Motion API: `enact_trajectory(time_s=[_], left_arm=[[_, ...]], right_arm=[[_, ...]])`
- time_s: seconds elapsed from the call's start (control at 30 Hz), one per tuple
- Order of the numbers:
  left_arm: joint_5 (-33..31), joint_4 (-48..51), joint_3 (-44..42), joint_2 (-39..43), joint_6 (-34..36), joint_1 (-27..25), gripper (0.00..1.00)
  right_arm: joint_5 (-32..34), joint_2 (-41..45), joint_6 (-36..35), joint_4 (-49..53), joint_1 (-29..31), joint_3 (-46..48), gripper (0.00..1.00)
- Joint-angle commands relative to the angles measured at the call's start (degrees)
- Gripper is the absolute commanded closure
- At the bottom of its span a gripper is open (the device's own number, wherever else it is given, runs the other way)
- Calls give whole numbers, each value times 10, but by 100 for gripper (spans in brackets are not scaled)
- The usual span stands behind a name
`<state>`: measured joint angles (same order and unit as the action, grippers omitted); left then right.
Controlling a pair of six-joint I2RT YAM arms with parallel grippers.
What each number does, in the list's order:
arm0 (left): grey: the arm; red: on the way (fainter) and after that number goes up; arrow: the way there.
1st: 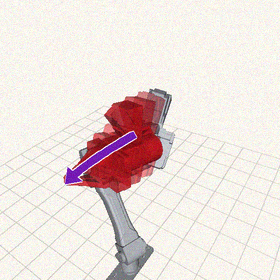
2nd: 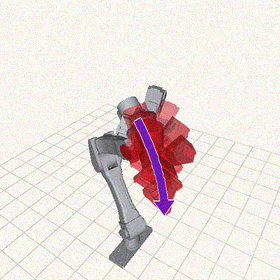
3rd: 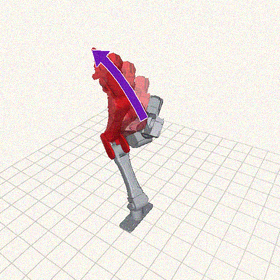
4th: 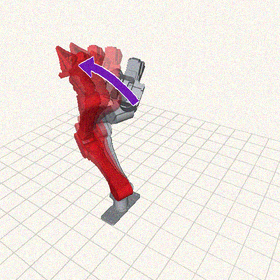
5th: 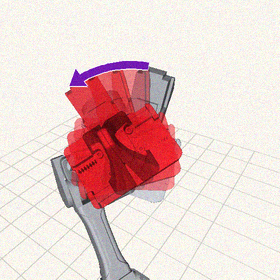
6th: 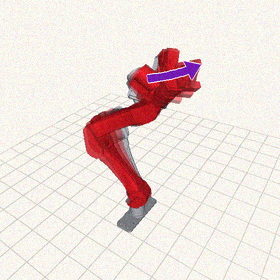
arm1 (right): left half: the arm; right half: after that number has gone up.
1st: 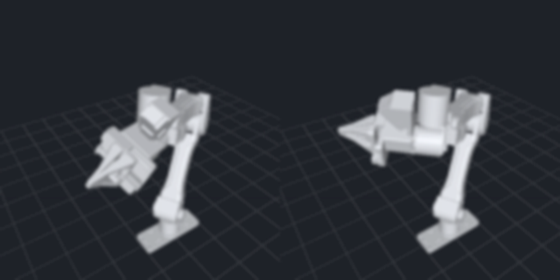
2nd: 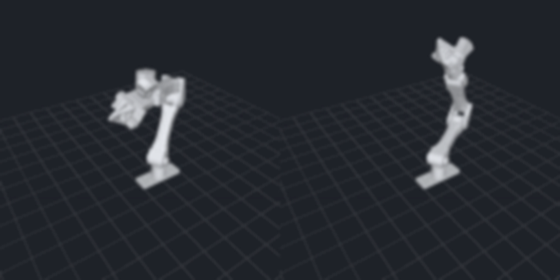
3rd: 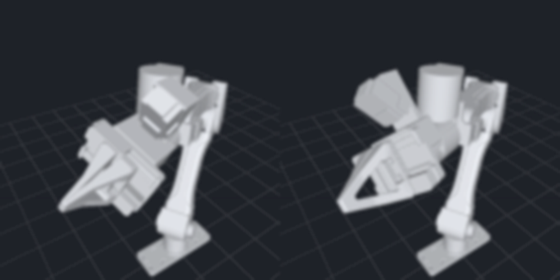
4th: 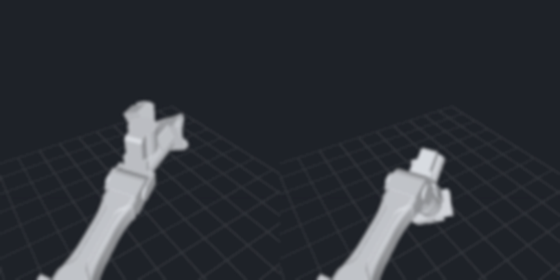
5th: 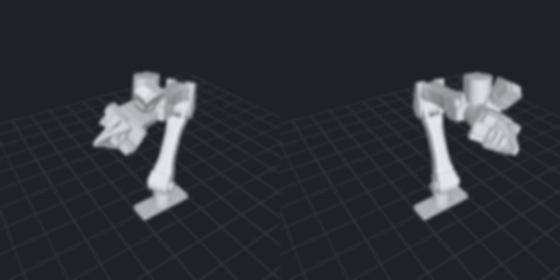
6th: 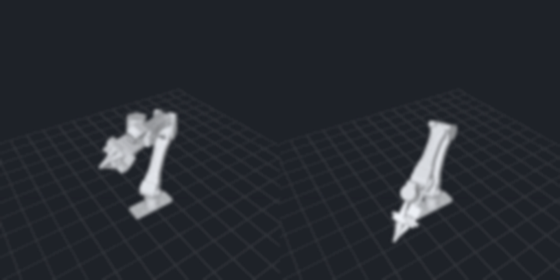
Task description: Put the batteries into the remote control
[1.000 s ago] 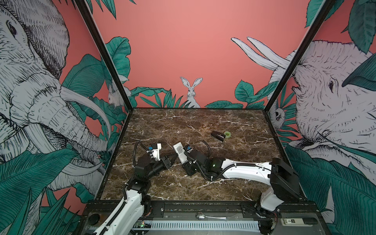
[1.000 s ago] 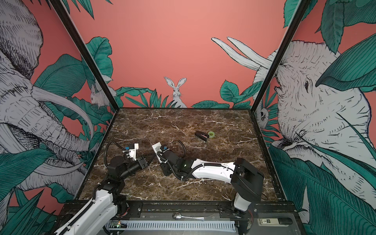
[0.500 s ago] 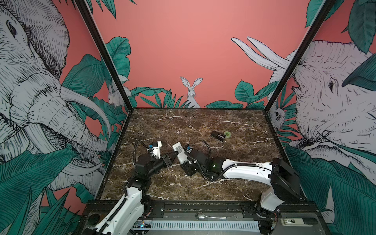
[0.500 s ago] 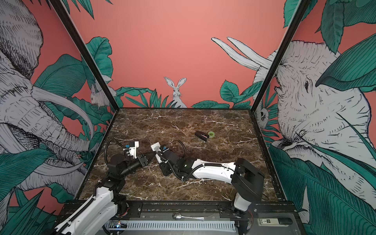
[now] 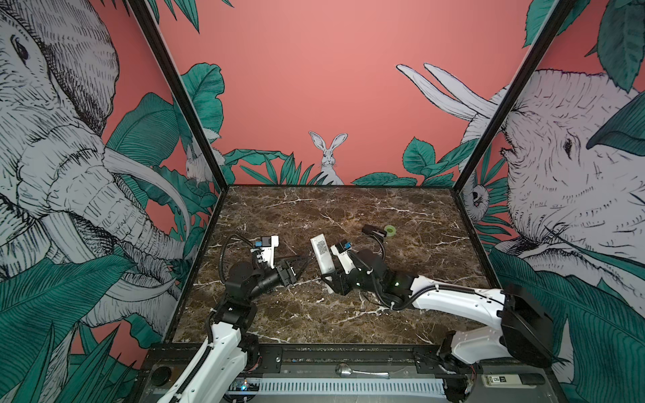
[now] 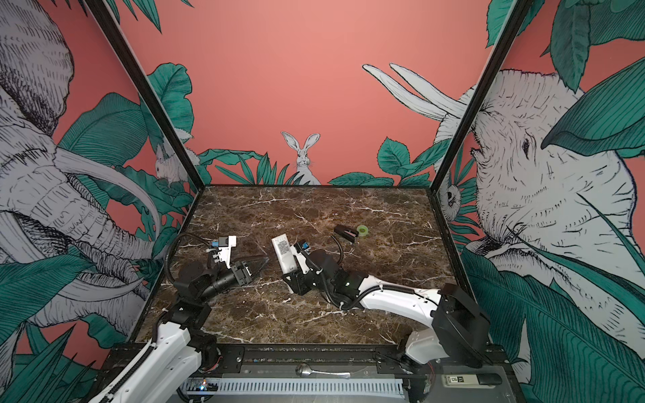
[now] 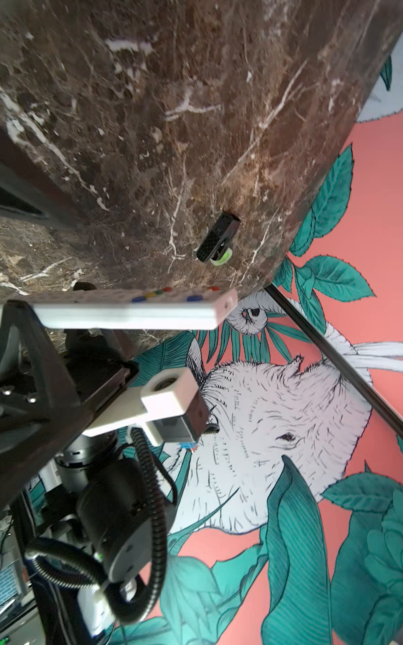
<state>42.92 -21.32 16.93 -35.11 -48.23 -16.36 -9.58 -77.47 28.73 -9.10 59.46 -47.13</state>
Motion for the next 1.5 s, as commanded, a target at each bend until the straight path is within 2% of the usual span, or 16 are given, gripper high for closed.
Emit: enact_trajectory(time_s=[0.0,0.2,0.3,0.47,0.57,0.7,1.17,1.47], left_arm=[[53,-28,23,13,13,0,18],[76,-104,27,36,-22,-5,16],[77,-118,34,49,-26,-23,15],[68,-109,51,66,-2,-69,15],[67,-106,58,69,0,-76,15],[68,-124,59,64,-9,-79,16],[69,-171,60,45,-22,-104,32],[70,-168,61,38,-17,-111,52]], right_arm=[[-79,43,-37,-75,0,6,85],[-162,79,-46,-121,-2,13,85],[-200,75,-39,-147,-1,12,84],[-232,66,-24,-183,-1,6,84],[-257,65,-5,-232,-1,12,84],[-276,67,-4,-244,-2,15,84],[-306,58,-1,-263,1,16,83],[-317,48,-2,-253,2,5,83]])
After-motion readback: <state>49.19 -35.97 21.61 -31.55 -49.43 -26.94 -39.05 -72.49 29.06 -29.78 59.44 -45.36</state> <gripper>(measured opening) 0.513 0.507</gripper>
